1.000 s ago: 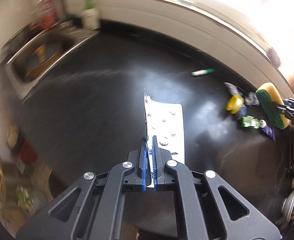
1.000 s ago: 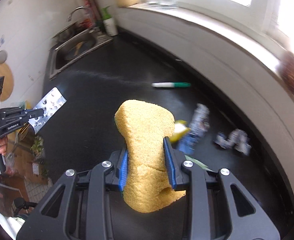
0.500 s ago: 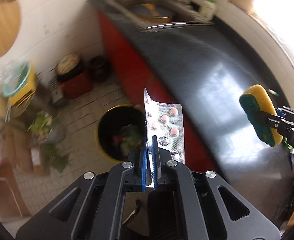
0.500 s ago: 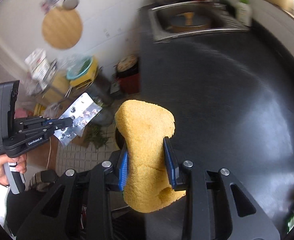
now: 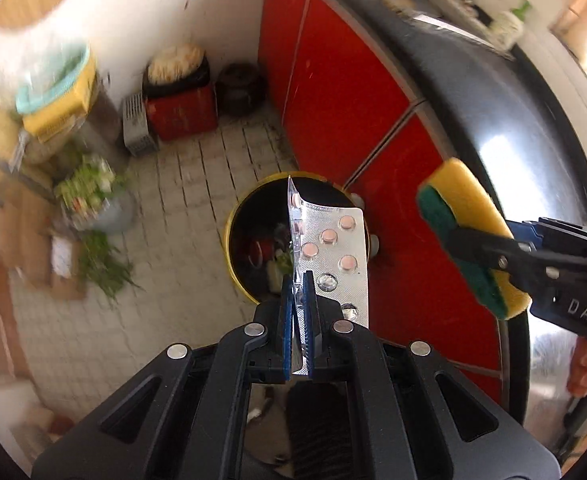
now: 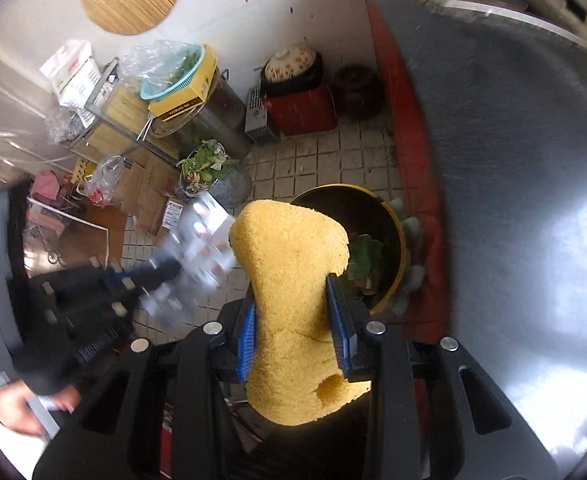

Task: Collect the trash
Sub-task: 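Carry the blister pack and sponge over the trash bin with both grippers, then open both grippers to drop the blister pack and sponge into the bin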

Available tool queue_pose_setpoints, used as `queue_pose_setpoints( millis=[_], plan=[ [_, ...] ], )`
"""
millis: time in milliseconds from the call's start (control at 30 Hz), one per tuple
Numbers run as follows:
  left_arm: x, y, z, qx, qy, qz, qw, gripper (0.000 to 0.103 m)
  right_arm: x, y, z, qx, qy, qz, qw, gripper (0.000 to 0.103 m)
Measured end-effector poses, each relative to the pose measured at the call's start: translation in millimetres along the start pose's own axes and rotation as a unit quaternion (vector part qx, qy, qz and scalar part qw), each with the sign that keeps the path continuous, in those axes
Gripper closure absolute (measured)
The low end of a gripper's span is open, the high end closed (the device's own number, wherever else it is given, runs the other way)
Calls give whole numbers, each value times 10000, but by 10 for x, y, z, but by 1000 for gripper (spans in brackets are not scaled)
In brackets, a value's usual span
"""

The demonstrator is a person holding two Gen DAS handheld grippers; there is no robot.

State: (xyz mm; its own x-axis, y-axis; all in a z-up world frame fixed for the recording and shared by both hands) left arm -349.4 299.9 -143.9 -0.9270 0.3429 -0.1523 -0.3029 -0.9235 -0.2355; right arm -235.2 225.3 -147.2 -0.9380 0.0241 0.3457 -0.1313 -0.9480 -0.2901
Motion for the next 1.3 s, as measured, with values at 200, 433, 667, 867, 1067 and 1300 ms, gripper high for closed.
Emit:
queue_pose_setpoints(
  millis=[200,433,667,867,1067,1300],
  plan=[
    [309,67,-652,386,58,349,9986,99,43,-140,-735,381,596,275,9971,71],
    [444,84,-1119,648,76,270,9975,99,-110,-119,-1345,681,932,389,9926,71],
    [452,14,-1663,844,102,44,9964,99,-334,-168,-1847,873,1059,328,9900,71],
    [435,19,-1966,820,71,65,9966,99,-540,-147,-2092,1089,1130,21,9876,68],
    [776,49,-1395,237,-190,703,9971,12,-250,-299,-1802,850,753,183,9934,19],
    [1156,266,-212,-340,-639,899,9933,10,573,-669,-718,-120,348,976,9945,6]
  ],
)
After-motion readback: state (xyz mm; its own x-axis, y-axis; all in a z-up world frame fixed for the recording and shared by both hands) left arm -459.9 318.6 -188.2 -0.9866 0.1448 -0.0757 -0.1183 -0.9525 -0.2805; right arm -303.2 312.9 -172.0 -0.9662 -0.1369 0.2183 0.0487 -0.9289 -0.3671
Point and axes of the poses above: each gripper's, at about its wrist camera, not at the fingertips, and z roughly against the way its jaws point, x to its left, y to its underside, the point moved 4 cm from there along -z, roughly the way its jaws point, and after that the axes turned 1 degree about x, right-handed, at the moved point
